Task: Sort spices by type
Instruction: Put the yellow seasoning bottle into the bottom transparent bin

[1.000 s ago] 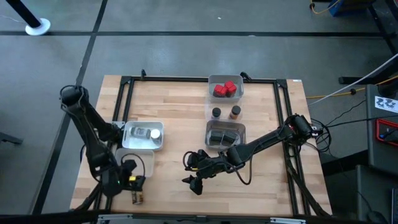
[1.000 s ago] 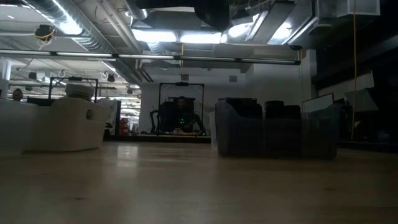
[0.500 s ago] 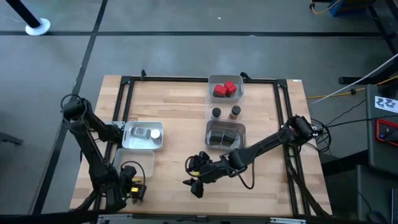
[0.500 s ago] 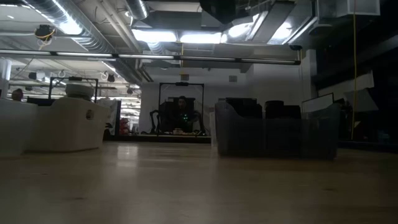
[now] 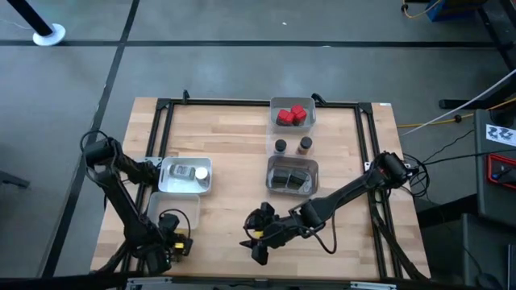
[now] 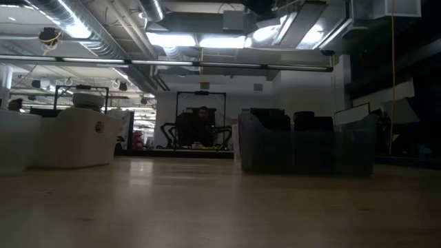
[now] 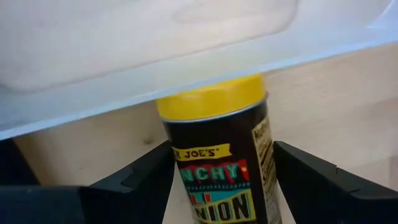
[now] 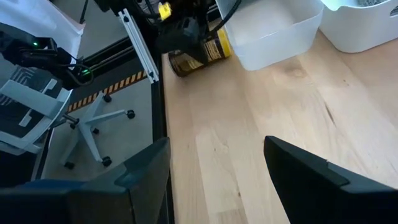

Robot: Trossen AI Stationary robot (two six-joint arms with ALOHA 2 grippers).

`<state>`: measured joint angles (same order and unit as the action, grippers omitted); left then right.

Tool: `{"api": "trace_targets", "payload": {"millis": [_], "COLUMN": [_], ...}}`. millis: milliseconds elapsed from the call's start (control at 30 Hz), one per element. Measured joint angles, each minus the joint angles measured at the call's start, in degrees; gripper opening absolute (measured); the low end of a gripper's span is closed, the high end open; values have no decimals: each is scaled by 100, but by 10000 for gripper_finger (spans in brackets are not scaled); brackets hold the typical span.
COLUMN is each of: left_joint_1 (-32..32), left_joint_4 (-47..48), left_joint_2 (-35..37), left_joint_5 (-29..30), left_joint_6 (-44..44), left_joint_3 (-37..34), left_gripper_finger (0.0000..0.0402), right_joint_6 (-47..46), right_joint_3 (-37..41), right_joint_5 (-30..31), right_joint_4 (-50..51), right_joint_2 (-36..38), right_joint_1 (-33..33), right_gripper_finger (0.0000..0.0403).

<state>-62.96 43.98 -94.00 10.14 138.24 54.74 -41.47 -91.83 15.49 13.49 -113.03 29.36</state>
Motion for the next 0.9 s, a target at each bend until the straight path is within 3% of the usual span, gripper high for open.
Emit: {"api": "trace_targets", "payload": {"millis": [367,567,667,900], "left_joint_1": [-2,-2,-2,-4], "left_joint_4": [-112,-144,-182,-977], "left_joint_2": [-165,-165,-165,-165], "left_joint_5": [6,63,76,309], "left_joint_6": [-712,-958,-1076,-1453], "left_joint_3": [2,2,2,2], "left_gripper_finger": [247,196,195,195], "right_joint_6": [-1,0,0,0], "right_joint_3": [0,0,0,0], "right_joint_5": [-3,-2,-1,-1], "right_joint_4": [-1,-1,-1,-1], "right_joint_2": [0,0,0,0], "right_joint_1": [-6,-7,-8,-8], "right_gripper_finger": [260,260,260,260]}}
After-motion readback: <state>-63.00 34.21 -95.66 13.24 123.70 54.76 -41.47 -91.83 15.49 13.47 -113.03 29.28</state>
